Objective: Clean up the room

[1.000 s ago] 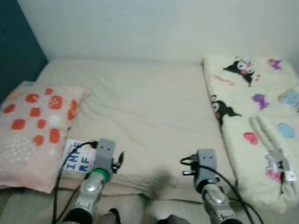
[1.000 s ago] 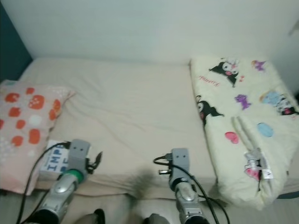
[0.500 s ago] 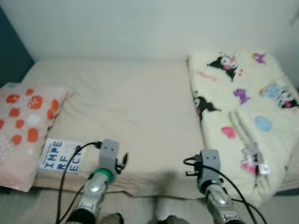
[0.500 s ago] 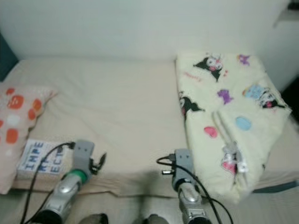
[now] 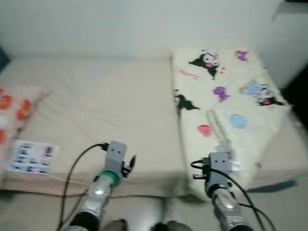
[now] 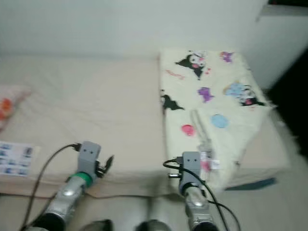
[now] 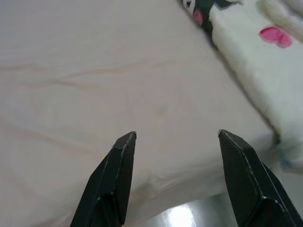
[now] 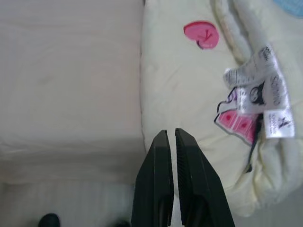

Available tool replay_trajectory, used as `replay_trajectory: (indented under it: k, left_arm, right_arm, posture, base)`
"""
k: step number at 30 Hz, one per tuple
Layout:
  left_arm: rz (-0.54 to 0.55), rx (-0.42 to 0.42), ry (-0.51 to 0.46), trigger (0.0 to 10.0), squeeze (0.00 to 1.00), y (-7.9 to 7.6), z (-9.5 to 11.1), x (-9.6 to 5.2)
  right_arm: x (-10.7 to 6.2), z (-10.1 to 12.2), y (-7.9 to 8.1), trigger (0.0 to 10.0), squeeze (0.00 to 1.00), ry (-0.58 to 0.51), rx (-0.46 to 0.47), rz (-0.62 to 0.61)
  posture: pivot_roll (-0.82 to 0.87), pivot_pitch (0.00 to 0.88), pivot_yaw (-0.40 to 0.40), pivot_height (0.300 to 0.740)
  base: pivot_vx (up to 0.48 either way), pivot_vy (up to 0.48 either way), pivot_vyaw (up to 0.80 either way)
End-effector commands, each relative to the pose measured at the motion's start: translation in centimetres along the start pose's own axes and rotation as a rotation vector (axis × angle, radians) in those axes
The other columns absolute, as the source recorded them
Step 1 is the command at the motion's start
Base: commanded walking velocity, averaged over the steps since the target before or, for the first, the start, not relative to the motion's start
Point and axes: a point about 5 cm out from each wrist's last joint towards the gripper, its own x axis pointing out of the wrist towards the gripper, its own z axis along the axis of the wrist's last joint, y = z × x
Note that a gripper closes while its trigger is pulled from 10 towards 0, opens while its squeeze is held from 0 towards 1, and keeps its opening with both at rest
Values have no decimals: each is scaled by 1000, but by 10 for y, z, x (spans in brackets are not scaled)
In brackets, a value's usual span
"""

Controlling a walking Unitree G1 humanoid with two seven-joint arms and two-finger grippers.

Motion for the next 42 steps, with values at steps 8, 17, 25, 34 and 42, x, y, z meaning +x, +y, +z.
replay_trajectory:
  k: [8,17,25,34,42]
  left_arm:
    - [0,-15,30,10000,0,-3,-8,-3]
    - [7,-19,35,10000,0,-3,-9,-4]
    - [4,-17,40,10000,0,-3,-12,-7]
    - [-3,-13,40,10000,0,-3,-12,-8]
    - [-7,-13,37,10000,0,-4,-11,-6]
  right_arm:
    - [-5,-10,1,10000,0,33,-34,13]
    - [-6,-12,4,10000,0,38,-47,30]
    - [-9,-15,3,10000,0,44,-21,22]
    - [-10,-16,2,10000,0,47,-14,18]
    - [-9,-15,-1,10000,0,45,-15,11]
  posture:
    - [-13,110,4,740]
    - [-12,119,-1,740]
    - [-11,121,-1,740]
    - [-12,120,2,740]
    - [-18,123,1,740]
  base:
    - [0,-330,0]
    - [0,-324,547]
    - [0,-312,462]
    - [0,-303,0]
    - [0,-294,0]
